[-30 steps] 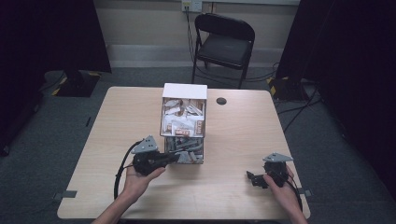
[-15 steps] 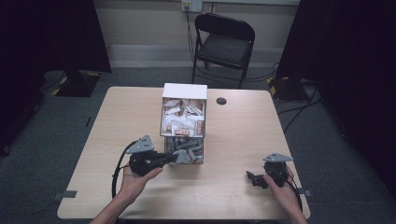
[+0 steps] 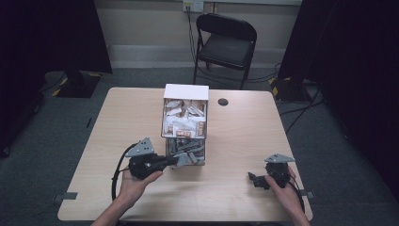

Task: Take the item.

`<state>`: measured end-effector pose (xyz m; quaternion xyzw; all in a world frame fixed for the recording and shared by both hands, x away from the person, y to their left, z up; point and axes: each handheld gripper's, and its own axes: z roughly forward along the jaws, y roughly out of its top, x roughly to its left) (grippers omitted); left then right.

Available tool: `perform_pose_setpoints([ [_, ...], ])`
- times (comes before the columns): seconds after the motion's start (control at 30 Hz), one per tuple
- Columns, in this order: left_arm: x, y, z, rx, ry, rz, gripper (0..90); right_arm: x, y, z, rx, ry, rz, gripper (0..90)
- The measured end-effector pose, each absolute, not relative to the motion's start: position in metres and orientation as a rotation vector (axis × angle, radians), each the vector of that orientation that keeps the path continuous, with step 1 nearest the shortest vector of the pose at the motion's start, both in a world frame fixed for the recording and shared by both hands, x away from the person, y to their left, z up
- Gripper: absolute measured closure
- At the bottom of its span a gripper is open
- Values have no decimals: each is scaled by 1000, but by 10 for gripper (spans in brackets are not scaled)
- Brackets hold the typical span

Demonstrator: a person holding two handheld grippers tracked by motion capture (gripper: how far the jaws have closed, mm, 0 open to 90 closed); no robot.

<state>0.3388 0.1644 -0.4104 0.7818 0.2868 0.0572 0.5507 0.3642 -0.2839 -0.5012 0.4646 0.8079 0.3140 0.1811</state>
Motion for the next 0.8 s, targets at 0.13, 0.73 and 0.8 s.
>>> perform_pose_setpoints([
  [0.13,337,169,-407,1831,686,141,896,365,-284,-501,1304,2286,888,0],
  [0.73,319,207,-396,1821,715,185,897,365,-284,-501,1307,2282,887,0],
  [0.8,319,210,-396,1819,722,190,896,365,-284,-501,1308,2283,887,0],
])
